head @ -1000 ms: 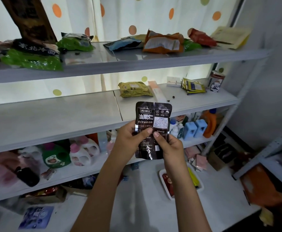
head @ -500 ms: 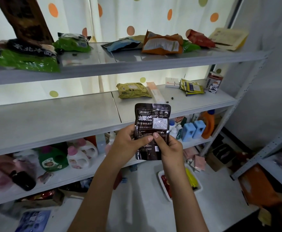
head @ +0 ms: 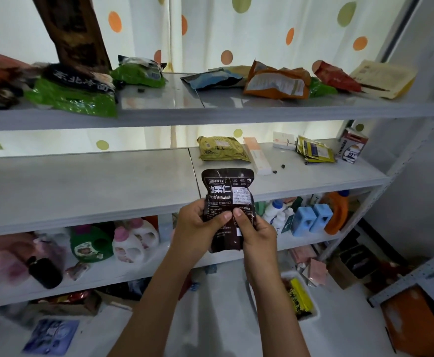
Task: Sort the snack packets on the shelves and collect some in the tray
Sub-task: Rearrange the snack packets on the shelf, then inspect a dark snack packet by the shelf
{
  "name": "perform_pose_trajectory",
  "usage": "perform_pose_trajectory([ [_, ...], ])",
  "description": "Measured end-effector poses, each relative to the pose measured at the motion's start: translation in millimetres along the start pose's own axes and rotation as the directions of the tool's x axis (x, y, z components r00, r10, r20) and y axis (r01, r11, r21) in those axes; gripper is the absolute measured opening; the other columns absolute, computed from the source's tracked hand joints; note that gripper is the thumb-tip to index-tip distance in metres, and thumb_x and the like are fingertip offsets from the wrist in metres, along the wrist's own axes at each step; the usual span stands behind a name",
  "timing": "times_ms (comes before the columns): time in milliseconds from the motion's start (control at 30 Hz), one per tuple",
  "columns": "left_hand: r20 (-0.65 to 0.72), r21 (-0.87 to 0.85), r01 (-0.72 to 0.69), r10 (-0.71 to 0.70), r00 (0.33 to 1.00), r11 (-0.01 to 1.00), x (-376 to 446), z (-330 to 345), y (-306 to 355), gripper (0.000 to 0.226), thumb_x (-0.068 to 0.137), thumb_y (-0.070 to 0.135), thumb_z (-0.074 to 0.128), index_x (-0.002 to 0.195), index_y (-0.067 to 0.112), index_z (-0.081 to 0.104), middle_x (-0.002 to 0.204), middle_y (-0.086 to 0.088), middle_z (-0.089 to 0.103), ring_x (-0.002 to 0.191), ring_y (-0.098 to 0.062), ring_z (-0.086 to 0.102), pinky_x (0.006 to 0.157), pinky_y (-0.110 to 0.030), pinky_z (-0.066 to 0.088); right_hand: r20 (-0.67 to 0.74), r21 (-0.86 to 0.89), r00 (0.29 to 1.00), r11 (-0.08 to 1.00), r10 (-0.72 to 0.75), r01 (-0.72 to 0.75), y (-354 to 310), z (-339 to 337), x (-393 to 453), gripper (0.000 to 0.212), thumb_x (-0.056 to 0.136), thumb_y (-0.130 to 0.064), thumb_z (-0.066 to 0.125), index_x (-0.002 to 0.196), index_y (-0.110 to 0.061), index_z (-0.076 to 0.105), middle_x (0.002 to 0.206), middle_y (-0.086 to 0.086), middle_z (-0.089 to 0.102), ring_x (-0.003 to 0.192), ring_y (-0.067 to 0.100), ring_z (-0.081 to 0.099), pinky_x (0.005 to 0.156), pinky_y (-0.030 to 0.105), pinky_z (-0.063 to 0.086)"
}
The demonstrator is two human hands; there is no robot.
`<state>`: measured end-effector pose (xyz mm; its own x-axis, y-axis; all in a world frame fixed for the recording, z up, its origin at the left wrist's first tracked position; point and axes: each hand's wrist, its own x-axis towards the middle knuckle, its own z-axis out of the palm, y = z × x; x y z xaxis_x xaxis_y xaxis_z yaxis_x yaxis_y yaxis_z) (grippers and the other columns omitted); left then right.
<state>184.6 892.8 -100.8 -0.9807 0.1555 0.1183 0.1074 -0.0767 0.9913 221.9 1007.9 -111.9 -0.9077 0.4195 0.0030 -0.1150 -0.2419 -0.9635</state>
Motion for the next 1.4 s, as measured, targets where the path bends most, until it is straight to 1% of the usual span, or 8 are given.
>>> perform_pose_trajectory([
  [433,-0.150,0.004,-0.242,0.240,0.959,0.970,146,-83,119,0.032,0.076,0.003,0.078,0.104,0.012,0.066,0.089,0.003,0.076,0.080,-0.007,0.072,0.067,-0.017,0.053,0.319,-0.095,0.914,0.951,-0.252,0.295,-96,137,119,0.016,0.097,-0.016,0.058,0.100,-0.023,0.073,0.094,0.001,0.077,0.089,0.020,0.073,0.074,0.031,0.060],
  [633,-0.255,0.577,-0.334,0.553,0.793,0.745,220,-116,127,0.023,0.080,0.022,0.074,0.089,0.022,0.052,0.085,0.011,0.054,0.079,-0.008,0.054,0.066,-0.027,0.044,0.336,-0.162,0.873,0.892,-0.353,0.423,-111,202,172,0.019,0.098,-0.013,0.056,0.096,-0.020,0.073,0.084,-0.005,0.077,0.078,0.005,0.071,0.063,0.014,0.050],
  [833,-0.079,0.241,-0.294,0.321,0.944,0.925,265,-136,132,0.019,0.099,0.033,0.049,0.090,0.039,0.065,0.095,0.013,0.070,0.087,0.004,0.065,0.079,-0.022,0.053,0.318,-0.287,0.897,0.870,-0.307,0.400,-100,248,223,0.039,0.103,-0.048,0.037,0.102,-0.038,0.074,0.102,-0.009,0.074,0.099,0.005,0.067,0.089,0.033,0.053],
  [1000,-0.054,0.154,-0.069,0.078,0.995,0.986,304,-146,117,0.014,0.094,0.031,0.059,0.105,0.024,0.061,0.099,0.000,0.070,0.085,-0.013,0.069,0.078,-0.033,0.057,0.403,-0.519,0.836,0.659,-0.373,0.544,-86,251,250,0.050,0.096,-0.046,0.031,0.122,-0.021,0.065,0.114,-0.009,0.060,0.106,-0.005,0.054,0.085,0.000,0.034],
  [1100,-0.200,0.481,-0.016,0.128,0.971,0.876,317,-147,105,0.022,0.099,0.030,0.049,0.101,0.011,0.061,0.087,-0.003,0.062,0.084,-0.020,0.063,0.060,-0.027,0.035,0.464,-0.600,0.813,0.551,-0.350,0.580,-67,249,268,0.037,0.099,-0.034,0.040,0.120,-0.018,0.065,0.114,-0.009,0.061,0.099,-0.024,0.047,0.085,-0.004,0.031],
  [1233,-0.284,0.667,0.015,0.236,0.929,0.745,324,-145,101,0.034,0.099,0.021,0.049,0.131,0.011,0.055,0.131,-0.013,0.057,0.119,-0.029,0.054,0.090,-0.032,0.041,0.526,-0.603,0.755,0.455,-0.391,0.655,-60,250,285,0.024,0.101,-0.012,0.048,0.104,-0.011,0.071,0.104,0.000,0.069,0.089,-0.010,0.055,0.079,0.010,0.039],
  [1300,-0.180,0.779,-0.088,0.356,0.917,0.620,325,-142,106,0.038,0.094,0.007,0.053,0.131,0.014,0.058,0.146,-0.013,0.045,0.130,-0.026,0.047,0.099,-0.031,0.040,0.549,-0.589,0.758,0.479,-0.354,0.650,-67,249,287,0.026,0.100,-0.013,0.048,0.100,-0.007,0.073,0.103,0.004,0.070,0.090,0.005,0.058,0.082,0.022,0.043],
  [1400,0.025,0.811,-0.207,0.320,0.947,0.547,327,-141,111,0.028,0.087,0.004,0.056,0.103,0.018,0.076,0.110,-0.006,0.072,0.101,-0.020,0.065,0.087,-0.029,0.050,0.621,-0.603,0.717,0.392,-0.316,0.695,-66,242,293,0.031,0.101,-0.023,0.044,0.106,-0.014,0.074,0.108,0.000,0.070,0.097,0.011,0.058,0.085,0.030,0.045],
])
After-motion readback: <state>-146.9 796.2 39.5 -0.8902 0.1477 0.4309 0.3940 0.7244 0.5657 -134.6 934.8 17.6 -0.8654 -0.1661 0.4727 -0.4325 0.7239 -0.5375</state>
